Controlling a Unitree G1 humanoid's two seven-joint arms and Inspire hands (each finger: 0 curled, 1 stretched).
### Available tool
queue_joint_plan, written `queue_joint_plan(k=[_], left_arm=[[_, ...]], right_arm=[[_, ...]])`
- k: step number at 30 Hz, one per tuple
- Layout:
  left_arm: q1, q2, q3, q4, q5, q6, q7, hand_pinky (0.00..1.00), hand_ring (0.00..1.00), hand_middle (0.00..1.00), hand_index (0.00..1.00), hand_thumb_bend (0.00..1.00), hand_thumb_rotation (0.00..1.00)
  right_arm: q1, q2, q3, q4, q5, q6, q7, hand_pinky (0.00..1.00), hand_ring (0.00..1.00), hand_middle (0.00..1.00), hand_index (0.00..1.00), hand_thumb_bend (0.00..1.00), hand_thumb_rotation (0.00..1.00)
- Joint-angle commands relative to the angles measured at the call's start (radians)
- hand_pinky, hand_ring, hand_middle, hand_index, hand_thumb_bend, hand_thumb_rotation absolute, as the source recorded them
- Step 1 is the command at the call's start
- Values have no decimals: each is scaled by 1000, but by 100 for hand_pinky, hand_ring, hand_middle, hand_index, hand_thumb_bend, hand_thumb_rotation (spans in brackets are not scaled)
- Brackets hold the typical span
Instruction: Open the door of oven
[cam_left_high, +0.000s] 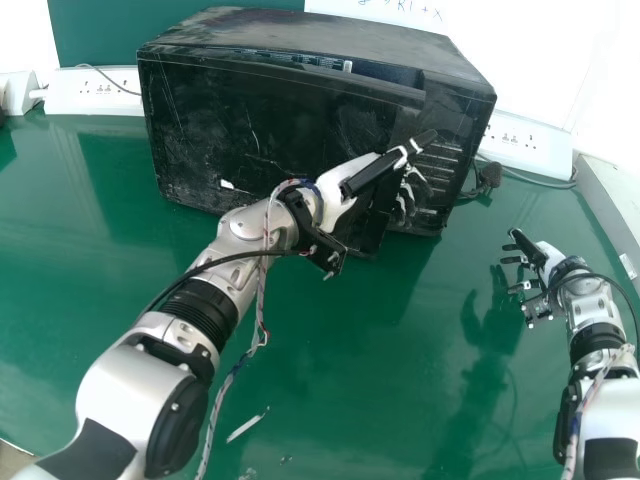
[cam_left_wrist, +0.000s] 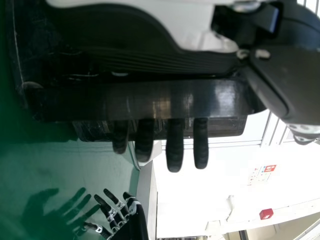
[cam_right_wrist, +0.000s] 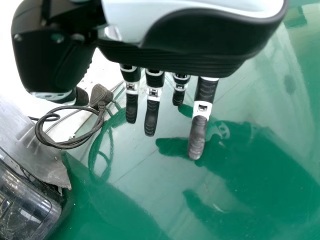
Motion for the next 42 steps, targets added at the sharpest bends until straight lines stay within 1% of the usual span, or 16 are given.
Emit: queue_joint_plan(k=[1, 3, 8, 11, 13, 16, 18, 20, 21, 23, 28, 30, 33, 37, 40, 42], left_arm=[[-12, -71, -29, -36, -6, -52, -65, 16, 19, 24, 27, 100, 79], [-9, -72, -30, -41, -9, -64, -68, 13, 16, 22, 24, 100, 80], [4, -72, -43, -58, -11, -102, -79, 6, 10, 17, 19, 100, 83], [13, -71, -57, -72, -7, -130, -76, 4, 8, 15, 16, 100, 85], [17, -70, -63, -81, -10, -144, -80, 3, 7, 13, 15, 100, 85], [27, -67, -65, -92, -17, -160, -89, 3, 7, 13, 14, 100, 87], [33, -65, -65, -99, -27, -163, -98, 2, 7, 12, 15, 100, 86], [40, -63, -61, -106, -41, -160, -107, 2, 6, 12, 14, 100, 86], [43, -61, -59, -111, -48, -158, -112, 2, 6, 12, 14, 100, 84], [53, -59, -54, -119, -61, -161, -119, 2, 6, 12, 14, 99, 83], [76, -39, -57, -142, -66, -150, -121, 3, 7, 12, 15, 100, 83], [87, -31, -56, -156, -76, -141, -128, 3, 7, 13, 16, 100, 82], [102, -16, -57, -181, -88, -142, -149, 3, 7, 12, 15, 100, 81], [113, -4, -56, -223, -105, -138, -172, 2, 7, 12, 15, 100, 81], [135, -10, -49, -272, -130, -125, -184, 2, 6, 11, 15, 98, 80], [157, -18, -44, -314, -150, -115, -196, 2, 6, 11, 15, 95, 78]], right_arm=[[38, 48, 4, 24, 10, 18, 27, 65, 72, 78, 85, 57, 45], [37, 46, -4, 26, 18, 25, 49, 67, 73, 79, 86, 55, 45], [34, 42, 22, 27, -4, 19, 71, 71, 76, 79, 86, 51, 58], [33, 41, 28, 27, -8, 18, 71, 64, 72, 77, 86, 52, 56], [34, 43, 23, 26, -3, 14, 57, 65, 72, 77, 84, 52, 57], [36, 45, 14, 25, 4, 12, 48, 70, 75, 78, 82, 52, 50], [36, 46, 14, 25, 1, 13, 36, 64, 71, 76, 82, 53, 50], [34, 46, 1, 26, 13, 26, 41, 65, 73, 77, 83, 53, 51], [33, 45, 8, 26, 6, 23, 47, 65, 72, 76, 82, 54, 46], [34, 43, 20, 25, -5, 18, 54, 68, 73, 77, 81, 53, 53], [35, 39, 20, 26, -3, 13, 70, 72, 76, 79, 83, 52, 54], [34, 39, 25, 27, -8, 17, 63, 66, 72, 77, 83, 53, 53], [36, 36, 26, 28, -9, 19, 68, 71, 74, 79, 86, 54, 57], [36, 38, 16, 27, 0, 18, 63, 64, 72, 78, 84, 54, 55], [36, 40, 11, 26, 4, 16, 54, 71, 75, 79, 84, 52, 52], [36, 39, 12, 26, 3, 18, 57, 68, 73, 76, 81, 53, 51]])
